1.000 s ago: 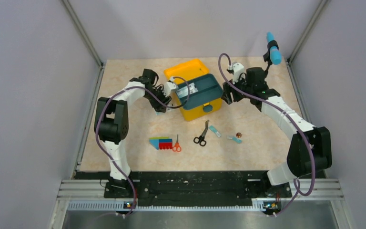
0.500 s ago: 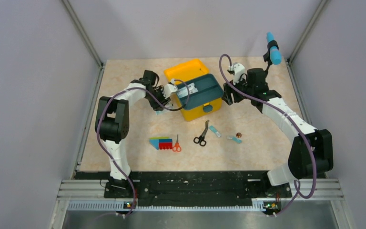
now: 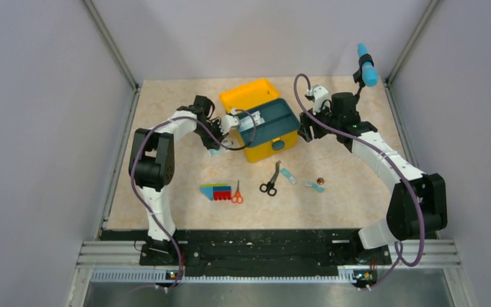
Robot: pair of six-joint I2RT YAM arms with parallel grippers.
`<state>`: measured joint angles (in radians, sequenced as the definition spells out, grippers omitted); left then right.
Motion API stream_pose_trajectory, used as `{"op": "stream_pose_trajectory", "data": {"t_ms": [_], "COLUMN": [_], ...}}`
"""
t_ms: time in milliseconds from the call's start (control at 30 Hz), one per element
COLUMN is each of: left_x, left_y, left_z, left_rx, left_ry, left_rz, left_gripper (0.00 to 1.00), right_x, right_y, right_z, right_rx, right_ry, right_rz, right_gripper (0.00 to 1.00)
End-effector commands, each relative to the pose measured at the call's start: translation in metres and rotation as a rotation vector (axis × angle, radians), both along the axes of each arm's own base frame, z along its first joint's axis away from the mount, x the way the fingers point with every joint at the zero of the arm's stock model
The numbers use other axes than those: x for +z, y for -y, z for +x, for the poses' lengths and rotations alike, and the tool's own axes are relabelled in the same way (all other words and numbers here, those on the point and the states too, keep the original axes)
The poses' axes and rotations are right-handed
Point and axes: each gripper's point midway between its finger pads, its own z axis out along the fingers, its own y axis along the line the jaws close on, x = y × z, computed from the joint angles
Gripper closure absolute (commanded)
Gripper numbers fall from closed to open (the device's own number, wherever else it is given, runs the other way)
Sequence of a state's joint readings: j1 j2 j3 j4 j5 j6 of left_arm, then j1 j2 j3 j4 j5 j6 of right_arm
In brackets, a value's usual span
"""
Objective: Organize the medicine kit
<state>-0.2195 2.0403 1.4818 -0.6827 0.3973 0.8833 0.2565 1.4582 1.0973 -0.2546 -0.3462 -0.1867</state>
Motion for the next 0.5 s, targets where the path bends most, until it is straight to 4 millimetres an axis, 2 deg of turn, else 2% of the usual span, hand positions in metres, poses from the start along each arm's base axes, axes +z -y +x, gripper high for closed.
{"op": "stream_pose_trajectory", "data": {"t_ms": [0,267,333,400,467], "left_x": [-0.014,0.015,0.025,0.045,0.06], "left_y": [-0.017,-0.019,-0.02,-0.018,-0.017], "left_z": [-0.063,-0.085,-0.079,-0.069,-0.059], "left_rx": [-0.009,0.136,0.183,0.231,0.274], "left_ry": [-0.205,-0.175,-0.097,0.014,0.093], "left_rz": [0.034,-0.083,-0.112,-0.157,-0.192], "left_gripper": [1.0,1.0,0.91,0.72,0.65], "right_x": [0.02,0.018,0.017,0.016,0.016], "right_y": [0.002,0.0,-0.001,-0.002,-0.003], "right_z": [-0.002,0.001,0.002,0.003,0.004], "right_rx": [0.004,0.009,0.012,0.016,0.018], "right_ry": [0.058,0.051,0.046,0.041,0.038], "right_rz": [0.019,0.021,0.023,0.026,0.03], "right_gripper": [0.37,0.37,0.37,0.37,0.37]}}
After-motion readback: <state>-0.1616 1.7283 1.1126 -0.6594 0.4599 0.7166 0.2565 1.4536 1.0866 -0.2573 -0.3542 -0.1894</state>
